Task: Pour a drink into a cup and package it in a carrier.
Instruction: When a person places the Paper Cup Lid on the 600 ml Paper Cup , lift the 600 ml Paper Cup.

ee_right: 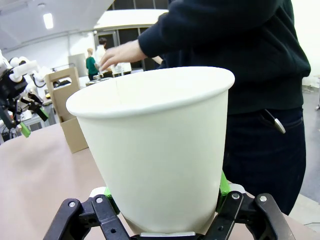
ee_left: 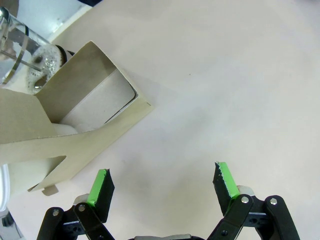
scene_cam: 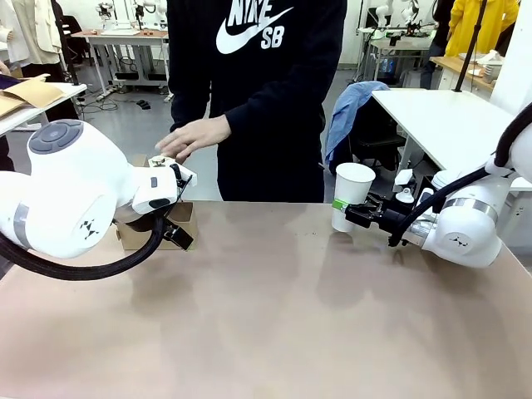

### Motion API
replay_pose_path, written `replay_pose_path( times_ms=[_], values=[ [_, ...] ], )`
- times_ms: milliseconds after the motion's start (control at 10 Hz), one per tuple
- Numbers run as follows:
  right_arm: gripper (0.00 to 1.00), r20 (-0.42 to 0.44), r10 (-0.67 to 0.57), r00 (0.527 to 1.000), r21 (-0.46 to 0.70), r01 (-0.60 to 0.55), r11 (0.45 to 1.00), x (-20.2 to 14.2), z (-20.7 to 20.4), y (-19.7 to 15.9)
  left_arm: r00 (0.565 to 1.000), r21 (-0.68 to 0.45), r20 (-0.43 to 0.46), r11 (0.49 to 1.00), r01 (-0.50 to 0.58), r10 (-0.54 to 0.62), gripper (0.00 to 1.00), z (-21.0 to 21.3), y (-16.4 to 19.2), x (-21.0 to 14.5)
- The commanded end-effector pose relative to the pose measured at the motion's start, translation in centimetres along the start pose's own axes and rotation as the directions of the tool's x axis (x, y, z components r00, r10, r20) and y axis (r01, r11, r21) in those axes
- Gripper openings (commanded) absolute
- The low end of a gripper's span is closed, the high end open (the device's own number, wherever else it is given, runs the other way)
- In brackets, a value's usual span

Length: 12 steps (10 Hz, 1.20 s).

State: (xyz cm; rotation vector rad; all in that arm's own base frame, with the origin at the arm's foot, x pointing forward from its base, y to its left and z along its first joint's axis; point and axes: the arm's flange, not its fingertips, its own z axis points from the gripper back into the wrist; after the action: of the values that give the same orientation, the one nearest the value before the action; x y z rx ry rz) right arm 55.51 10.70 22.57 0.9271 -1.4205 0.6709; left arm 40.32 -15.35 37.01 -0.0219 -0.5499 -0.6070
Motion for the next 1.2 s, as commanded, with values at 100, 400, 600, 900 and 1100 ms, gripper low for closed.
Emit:
replay_pose_path(
  times_ms=[100, 400, 600, 900, 1100],
  values=[
    [0.80, 0.013, 0.019, 1.000, -0.005, -0.018, 1.000, 0.21, -0.41, -0.21, 1.000, -0.001, 0.001, 1.000, -0.003, 0.003, 1.00, 0.03, 0.10, -0.04],
    [0.80, 0.013, 0.019, 1.000, -0.005, -0.018, 1.000, 0.21, -0.41, -0.21, 1.000, -0.001, 0.001, 1.000, -0.003, 0.003, 1.00, 0.03, 0.10, -0.04],
    [0.80, 0.013, 0.019, 1.000, -0.005, -0.018, 1.000, 0.21, -0.41, -0.21, 1.000, -0.001, 0.001, 1.000, -0.003, 0.003, 1.00, 0.03, 0.10, -0.04],
    [0.80, 0.013, 0.019, 1.000, -0.005, -0.018, 1.000, 0.21, -0.41, -0.21, 1.000, -0.001, 0.001, 1.000, -0.003, 0.003, 1.00, 0.03, 0.10, -0.04],
    [0.80, 0.013, 0.019, 1.000, -0.005, -0.018, 1.000, 0.21, -0.41, -0.21, 1.000, -0.001, 0.001, 1.000, -0.003, 0.003, 1.00, 0.03, 0.10, -0.04]
  ],
)
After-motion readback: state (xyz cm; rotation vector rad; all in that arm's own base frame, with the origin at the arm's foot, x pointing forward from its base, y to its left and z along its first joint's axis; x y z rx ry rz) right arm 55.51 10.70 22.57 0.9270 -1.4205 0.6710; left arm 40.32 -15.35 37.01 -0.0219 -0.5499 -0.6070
